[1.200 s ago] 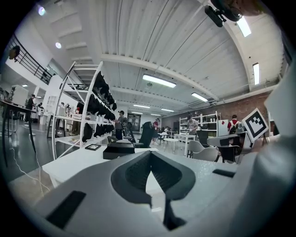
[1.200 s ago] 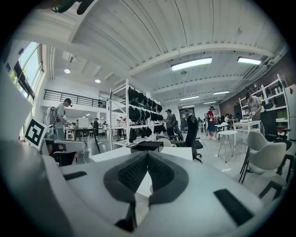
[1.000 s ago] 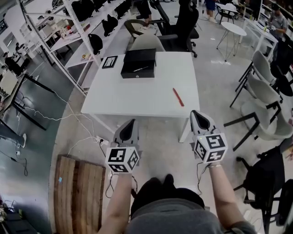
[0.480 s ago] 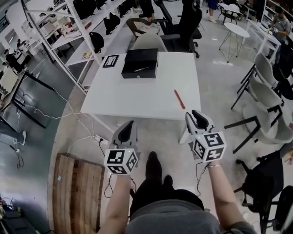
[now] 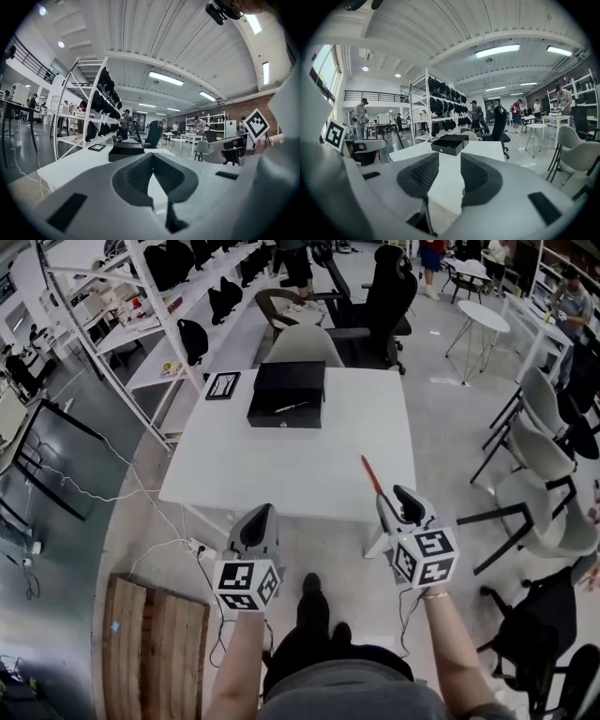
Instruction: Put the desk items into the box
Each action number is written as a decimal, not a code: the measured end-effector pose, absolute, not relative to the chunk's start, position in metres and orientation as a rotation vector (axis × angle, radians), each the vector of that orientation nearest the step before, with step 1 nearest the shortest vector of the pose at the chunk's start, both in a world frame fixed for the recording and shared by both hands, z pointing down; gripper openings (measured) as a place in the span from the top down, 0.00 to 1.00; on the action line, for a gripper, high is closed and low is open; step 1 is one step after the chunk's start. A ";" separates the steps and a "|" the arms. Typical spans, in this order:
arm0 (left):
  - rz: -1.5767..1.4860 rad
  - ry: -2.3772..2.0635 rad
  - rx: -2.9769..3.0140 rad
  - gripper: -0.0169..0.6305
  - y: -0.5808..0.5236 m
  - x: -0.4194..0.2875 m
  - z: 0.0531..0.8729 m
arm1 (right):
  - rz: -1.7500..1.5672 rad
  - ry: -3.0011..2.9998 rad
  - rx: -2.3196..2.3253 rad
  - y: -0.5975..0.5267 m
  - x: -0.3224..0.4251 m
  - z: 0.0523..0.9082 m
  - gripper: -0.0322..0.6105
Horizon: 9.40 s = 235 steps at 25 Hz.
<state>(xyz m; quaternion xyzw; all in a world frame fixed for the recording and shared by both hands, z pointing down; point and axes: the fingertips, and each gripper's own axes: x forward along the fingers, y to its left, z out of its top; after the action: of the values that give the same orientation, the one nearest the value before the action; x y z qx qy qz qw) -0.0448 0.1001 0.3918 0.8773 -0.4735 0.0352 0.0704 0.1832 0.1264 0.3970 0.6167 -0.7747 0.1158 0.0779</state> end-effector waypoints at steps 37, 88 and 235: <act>0.185 -1.107 2.663 0.97 -0.073 -0.028 0.441 | 0.580 -1.878 1.692 0.013 0.205 0.510 0.75; 0.273 -1.224 2.545 0.97 -0.097 -0.027 0.461 | 0.751 -1.802 1.411 -0.002 0.216 0.561 0.87; 0.280 -1.430 2.335 0.97 -0.280 -0.143 0.491 | 0.370 -1.909 0.660 -0.279 0.029 0.576 0.81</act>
<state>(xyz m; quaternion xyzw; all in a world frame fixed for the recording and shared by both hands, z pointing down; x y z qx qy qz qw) -0.1433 -0.2796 0.4915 0.8324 -0.5096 0.0998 0.1932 0.0293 -0.2788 0.5759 0.2752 -0.7953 0.1542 0.5177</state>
